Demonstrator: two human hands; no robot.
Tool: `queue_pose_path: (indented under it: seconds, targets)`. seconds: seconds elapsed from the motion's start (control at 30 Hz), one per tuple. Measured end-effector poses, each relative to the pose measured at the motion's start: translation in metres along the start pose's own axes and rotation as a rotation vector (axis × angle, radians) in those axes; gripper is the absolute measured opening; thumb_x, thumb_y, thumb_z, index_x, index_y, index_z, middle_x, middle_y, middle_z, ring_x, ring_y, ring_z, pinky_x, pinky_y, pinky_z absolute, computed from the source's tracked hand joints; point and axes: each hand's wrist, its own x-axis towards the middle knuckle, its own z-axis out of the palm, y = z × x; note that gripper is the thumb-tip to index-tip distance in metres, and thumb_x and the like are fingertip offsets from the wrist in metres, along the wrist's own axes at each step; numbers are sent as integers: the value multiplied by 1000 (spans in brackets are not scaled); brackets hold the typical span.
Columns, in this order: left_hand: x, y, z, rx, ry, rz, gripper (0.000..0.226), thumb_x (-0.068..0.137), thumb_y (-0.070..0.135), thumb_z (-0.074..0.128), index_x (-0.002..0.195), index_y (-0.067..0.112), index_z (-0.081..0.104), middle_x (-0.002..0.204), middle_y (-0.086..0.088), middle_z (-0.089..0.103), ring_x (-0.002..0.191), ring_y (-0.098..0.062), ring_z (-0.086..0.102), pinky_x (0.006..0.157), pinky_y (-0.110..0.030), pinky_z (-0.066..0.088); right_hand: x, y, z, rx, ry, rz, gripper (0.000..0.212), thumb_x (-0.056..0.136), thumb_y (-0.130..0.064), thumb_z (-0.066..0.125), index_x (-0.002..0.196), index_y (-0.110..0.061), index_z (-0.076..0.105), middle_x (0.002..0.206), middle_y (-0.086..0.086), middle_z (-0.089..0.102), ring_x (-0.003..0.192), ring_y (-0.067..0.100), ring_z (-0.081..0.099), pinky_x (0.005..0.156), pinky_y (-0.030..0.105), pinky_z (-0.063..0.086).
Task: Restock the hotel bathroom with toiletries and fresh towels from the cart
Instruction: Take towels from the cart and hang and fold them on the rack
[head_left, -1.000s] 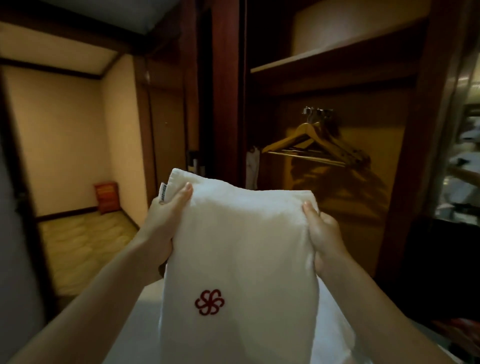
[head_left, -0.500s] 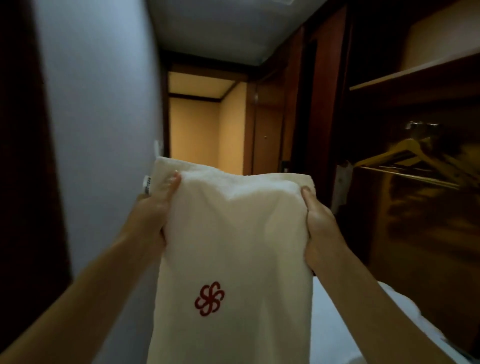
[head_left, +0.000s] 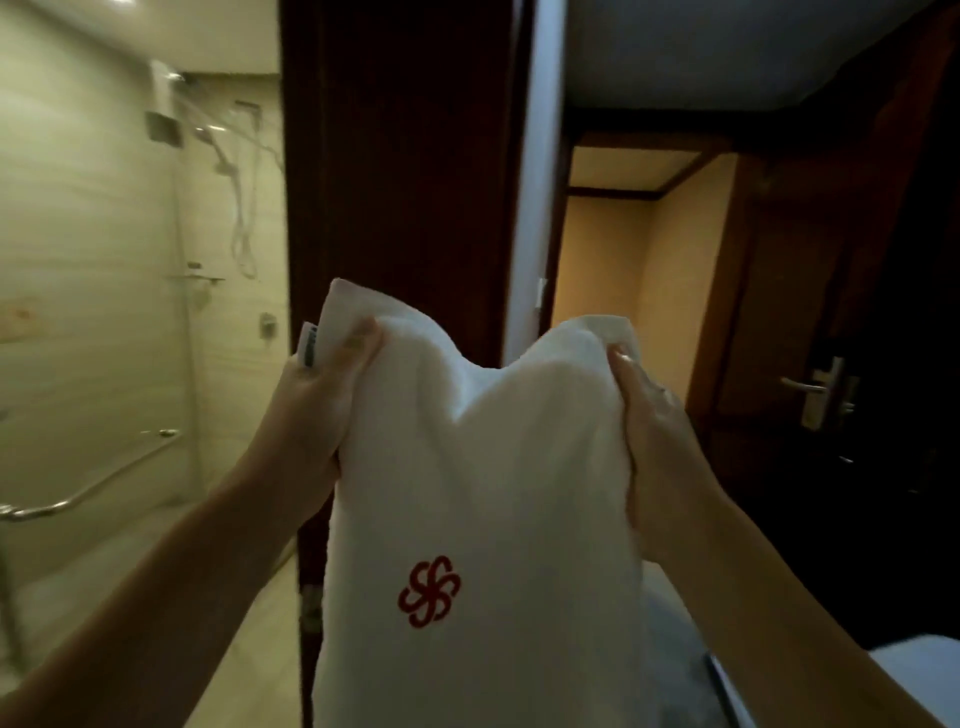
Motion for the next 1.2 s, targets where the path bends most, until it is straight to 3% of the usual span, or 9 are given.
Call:
queue_pose_path:
  seconds: [0.1,0.2,0.37,0.5,0.63,0.77,0.9,1.03,1.2]
  targets:
    - [4,2,-54,30,42,-2,22,89,34,54,79,29,72,83,0,74,78,-16,71,65,-32,60,-7,14,52,40,-133,-1,33,94,-39,47,84,-13,65,66,3,66,55,12,63,51,24,54]
    - [13,0,-110,49,117,-56,18,90,32,54,79,26,67,76,4,74,69,-11,71,53,-25,57,-15,30,101,61,-214,-15,31,94,-35,46,79,-14,63,56,-2,64,49,9,61,45,20,51]
    - [37,-5,-207,114,263,-118,32,88,37,58,113,17,59,101,-8,69,88,-21,68,64,-33,59,-15,61,181,52,-244,15,23,93,-36,49,81,-25,66,63,-8,71,57,6,68,50,19,54]
    - [48,-11,-276,134,310,-170,15,87,36,58,97,25,60,94,-3,66,85,-18,64,66,-31,51,-10,94,242,22,-272,45,29,94,-36,49,76,-26,70,69,-7,71,64,9,67,61,27,52]
    - [59,-14,-337,169,321,-218,34,87,40,57,113,20,60,103,-4,68,92,-19,66,69,-32,52,-6,127,295,30,-236,108,28,95,-35,48,87,-19,69,75,-2,71,70,14,68,63,29,54]
    - [75,-17,-383,150,389,-250,18,87,37,57,101,25,60,95,-1,67,81,-14,66,60,-28,51,3,155,338,33,-162,128,27,96,-33,47,82,-21,67,77,1,71,79,24,69,74,39,57]
    - [92,-25,-419,173,438,-250,32,83,40,61,108,21,60,95,-3,68,80,-15,66,52,-23,53,23,183,374,-33,-162,81,30,97,-34,46,81,-16,64,84,14,65,84,37,64,77,49,53]
    - [114,-42,-444,192,460,-267,51,74,46,64,114,15,60,101,-8,67,87,-21,65,64,-31,52,53,213,402,-54,-198,142,32,97,-35,46,82,-11,61,78,11,58,74,26,55,67,36,47]
    - [163,-82,-471,207,553,-284,45,83,40,62,114,8,57,99,-8,63,86,-20,60,77,-36,49,101,245,427,-36,-378,160,23,93,-32,54,83,-13,63,75,6,65,63,15,61,52,23,50]
